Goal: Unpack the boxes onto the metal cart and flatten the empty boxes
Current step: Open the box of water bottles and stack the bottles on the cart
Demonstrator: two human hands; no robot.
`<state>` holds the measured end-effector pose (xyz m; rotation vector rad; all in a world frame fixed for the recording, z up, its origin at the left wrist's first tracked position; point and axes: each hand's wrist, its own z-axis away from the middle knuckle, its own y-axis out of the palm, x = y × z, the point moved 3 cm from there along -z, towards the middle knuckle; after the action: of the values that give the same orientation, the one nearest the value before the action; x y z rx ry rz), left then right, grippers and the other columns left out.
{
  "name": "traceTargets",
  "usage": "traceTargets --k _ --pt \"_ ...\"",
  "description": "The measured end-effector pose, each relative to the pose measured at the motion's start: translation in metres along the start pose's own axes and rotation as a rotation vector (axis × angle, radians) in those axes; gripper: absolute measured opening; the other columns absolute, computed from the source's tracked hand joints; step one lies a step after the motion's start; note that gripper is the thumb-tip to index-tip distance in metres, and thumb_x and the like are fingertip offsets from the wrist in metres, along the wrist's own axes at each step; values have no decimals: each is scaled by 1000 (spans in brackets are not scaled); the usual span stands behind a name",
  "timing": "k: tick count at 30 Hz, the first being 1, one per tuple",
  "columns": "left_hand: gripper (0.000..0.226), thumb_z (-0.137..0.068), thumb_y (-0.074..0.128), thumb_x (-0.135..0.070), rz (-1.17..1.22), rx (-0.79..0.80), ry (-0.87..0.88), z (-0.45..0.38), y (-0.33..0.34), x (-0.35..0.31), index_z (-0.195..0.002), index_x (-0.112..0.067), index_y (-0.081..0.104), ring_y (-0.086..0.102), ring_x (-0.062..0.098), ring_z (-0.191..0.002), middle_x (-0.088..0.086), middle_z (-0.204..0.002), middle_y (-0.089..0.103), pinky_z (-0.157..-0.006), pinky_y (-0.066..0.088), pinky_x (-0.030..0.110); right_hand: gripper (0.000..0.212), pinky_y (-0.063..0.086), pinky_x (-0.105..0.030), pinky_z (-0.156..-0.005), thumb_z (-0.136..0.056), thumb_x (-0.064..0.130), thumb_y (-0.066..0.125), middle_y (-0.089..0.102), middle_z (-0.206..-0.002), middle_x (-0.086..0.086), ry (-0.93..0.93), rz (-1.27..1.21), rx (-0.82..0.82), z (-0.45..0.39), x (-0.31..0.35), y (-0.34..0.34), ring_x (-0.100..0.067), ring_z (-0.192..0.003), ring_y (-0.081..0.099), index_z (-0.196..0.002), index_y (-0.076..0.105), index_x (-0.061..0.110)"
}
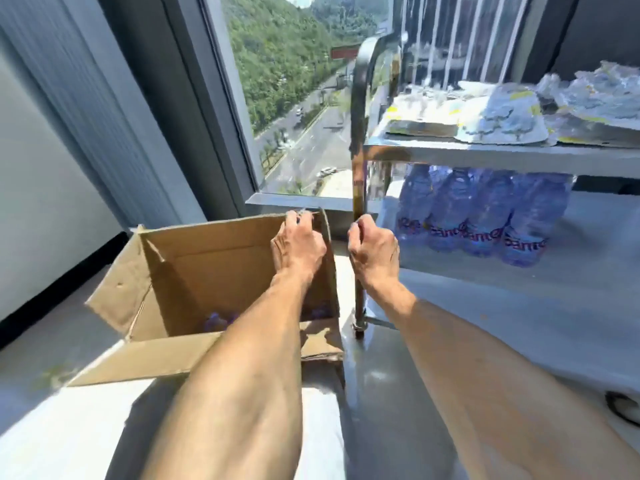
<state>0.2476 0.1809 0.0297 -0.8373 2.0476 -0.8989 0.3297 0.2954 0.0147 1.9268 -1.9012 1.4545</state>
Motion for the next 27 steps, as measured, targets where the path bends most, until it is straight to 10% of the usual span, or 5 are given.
traceTargets --k 8,13,19,23,27 --pt "25 -85 56 -21 -222 311 -304 0 13 191 -108 -18 67 65 33 -100 12 -106 68 -82 50 35 12 56 -39 -68 -86 18 56 70 -90 -8 -353 16 574 49 103 160 -29 -76 64 -98 57 16" --pt "35 -79 58 -26 -242 605 -536 19 40 277 -112 -19 65 61 33 -111 12 -118 65 -90 47 33 26 52 -36 -86 -85 18 55 65 -112 -15 -82 255 972 87 68 240 -36 -101 62 -110 61 13" --pt "40 -83 58 -27 -304 770 -564 30 86 316 -121 -16 62 57 32 -118 12 -129 60 -94 46 34 38 49 -36 -90 -88 22 55 59 -127 -18 216 442 1106 86 -5 282 -37 -114 58 -122 58 6" --pt "61 -88 62 -39 -486 1282 -657 67 113 327 -143 -19 46 41 26 -137 4 -150 41 -107 36 44 37 49 -33 -91 -94 21 51 61 -127 -15 280 495 1118 73 -34 303 -32 -116 59 -124 60 1" --pt "64 -85 62 -46 -588 1394 -658 81 119 333 -142 -22 46 40 25 -137 -1 -149 42 -108 33 45 36 43 -35 -98 -96 17 49 57 -132 -16 315 411 1250 89 -32 331 -31 -123 52 -126 59 1"
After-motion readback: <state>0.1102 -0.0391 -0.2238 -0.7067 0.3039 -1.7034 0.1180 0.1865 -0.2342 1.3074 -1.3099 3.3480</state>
